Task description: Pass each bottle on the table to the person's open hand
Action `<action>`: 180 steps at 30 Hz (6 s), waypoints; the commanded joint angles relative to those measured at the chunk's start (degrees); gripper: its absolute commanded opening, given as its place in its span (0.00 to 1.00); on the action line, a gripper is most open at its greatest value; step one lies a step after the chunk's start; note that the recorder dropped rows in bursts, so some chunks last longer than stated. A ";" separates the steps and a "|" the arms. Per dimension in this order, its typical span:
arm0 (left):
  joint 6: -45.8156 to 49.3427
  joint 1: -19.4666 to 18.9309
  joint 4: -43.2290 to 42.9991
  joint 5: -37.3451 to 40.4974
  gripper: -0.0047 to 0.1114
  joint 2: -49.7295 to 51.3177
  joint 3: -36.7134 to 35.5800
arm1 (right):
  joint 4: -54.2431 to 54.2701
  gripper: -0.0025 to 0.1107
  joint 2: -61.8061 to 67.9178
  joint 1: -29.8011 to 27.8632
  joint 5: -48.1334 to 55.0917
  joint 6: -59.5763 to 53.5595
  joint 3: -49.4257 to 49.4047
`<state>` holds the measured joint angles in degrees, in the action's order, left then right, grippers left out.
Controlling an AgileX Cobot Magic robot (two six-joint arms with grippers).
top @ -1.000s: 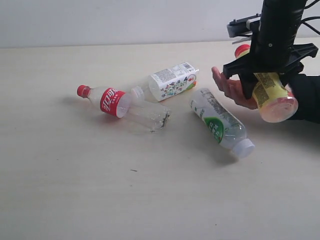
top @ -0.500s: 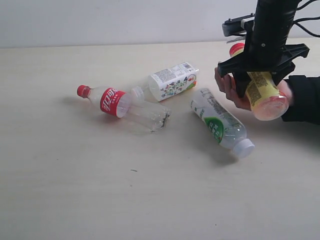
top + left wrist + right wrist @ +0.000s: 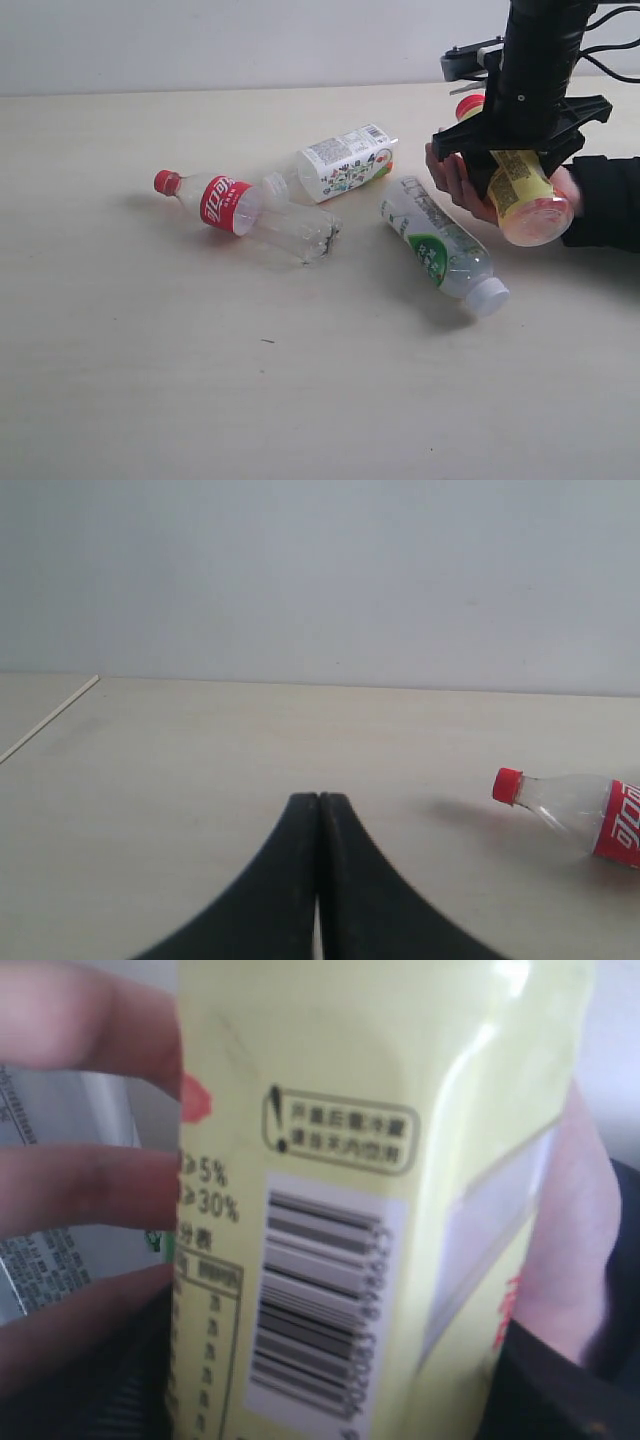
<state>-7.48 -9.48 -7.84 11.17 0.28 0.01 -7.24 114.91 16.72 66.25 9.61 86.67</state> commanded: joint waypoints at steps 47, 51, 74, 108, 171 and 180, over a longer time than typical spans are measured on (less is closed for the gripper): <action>-0.07 0.22 0.51 0.11 0.04 -0.28 -0.01 | -2.60 0.69 -13.99 -0.43 -2.38 -1.61 0.54; -0.07 0.22 0.51 0.11 0.04 -0.28 -0.01 | -0.52 0.69 -19.99 -0.43 0.23 -3.65 0.54; -0.07 0.22 0.51 0.11 0.04 -0.28 -0.01 | 7.94 0.02 -85.64 -0.43 -48.53 -12.14 -58.28; -0.07 0.22 0.51 0.11 0.04 -0.28 -0.01 | 8.14 0.02 -112.46 2.13 -49.15 -13.12 -61.23; 0.17 0.22 0.51 0.11 0.04 -0.28 -0.01 | 8.76 0.02 -110.76 5.80 -49.97 -16.25 -61.64; 0.17 0.22 0.51 0.11 0.04 -0.28 -0.01 | 8.76 0.14 -68.55 14.48 -38.47 -21.33 -44.87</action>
<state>-7.48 -9.48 -7.84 11.17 0.28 0.01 1.56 34.01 29.47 23.48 -8.66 36.08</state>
